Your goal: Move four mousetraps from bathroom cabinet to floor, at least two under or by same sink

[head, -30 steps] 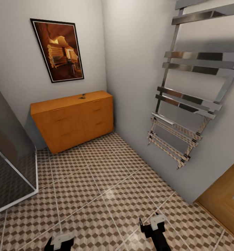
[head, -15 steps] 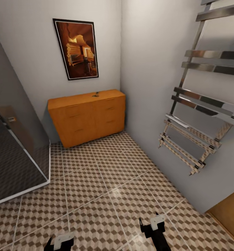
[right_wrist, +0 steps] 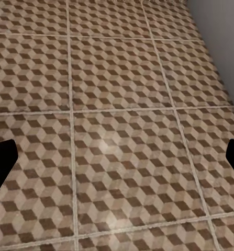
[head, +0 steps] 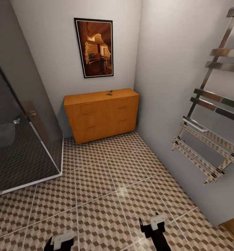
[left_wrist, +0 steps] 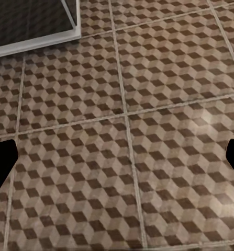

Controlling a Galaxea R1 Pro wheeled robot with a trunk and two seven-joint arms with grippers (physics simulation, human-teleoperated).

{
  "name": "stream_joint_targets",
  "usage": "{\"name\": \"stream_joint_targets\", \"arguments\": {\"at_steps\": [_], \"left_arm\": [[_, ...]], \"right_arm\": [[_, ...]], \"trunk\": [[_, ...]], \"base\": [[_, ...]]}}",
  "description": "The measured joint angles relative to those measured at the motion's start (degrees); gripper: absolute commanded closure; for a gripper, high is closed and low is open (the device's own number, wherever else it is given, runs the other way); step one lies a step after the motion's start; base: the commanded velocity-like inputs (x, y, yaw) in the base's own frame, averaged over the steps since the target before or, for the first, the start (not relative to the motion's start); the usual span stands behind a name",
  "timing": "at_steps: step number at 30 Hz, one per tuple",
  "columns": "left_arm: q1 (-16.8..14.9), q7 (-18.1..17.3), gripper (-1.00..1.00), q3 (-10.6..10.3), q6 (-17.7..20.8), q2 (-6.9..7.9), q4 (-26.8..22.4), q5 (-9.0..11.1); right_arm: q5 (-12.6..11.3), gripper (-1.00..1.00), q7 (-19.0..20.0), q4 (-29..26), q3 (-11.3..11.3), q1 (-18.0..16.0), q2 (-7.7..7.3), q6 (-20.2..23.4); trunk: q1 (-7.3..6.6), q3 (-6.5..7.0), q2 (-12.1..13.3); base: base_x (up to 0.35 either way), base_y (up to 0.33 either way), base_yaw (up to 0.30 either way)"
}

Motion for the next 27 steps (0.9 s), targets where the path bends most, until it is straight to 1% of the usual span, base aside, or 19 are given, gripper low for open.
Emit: {"name": "stream_joint_targets", "arguments": {"at_steps": [27], "left_arm": [[0.01,0.0,-1.0,0.01,0.0,0.0,0.0,-0.01]], "right_arm": [[0.0,-1.0,0.0,0.0,0.0,0.0,0.0,0.0]], "trunk": [[0.0,-0.81,0.0]], "base": [[0.0,0.0,0.248]]}}
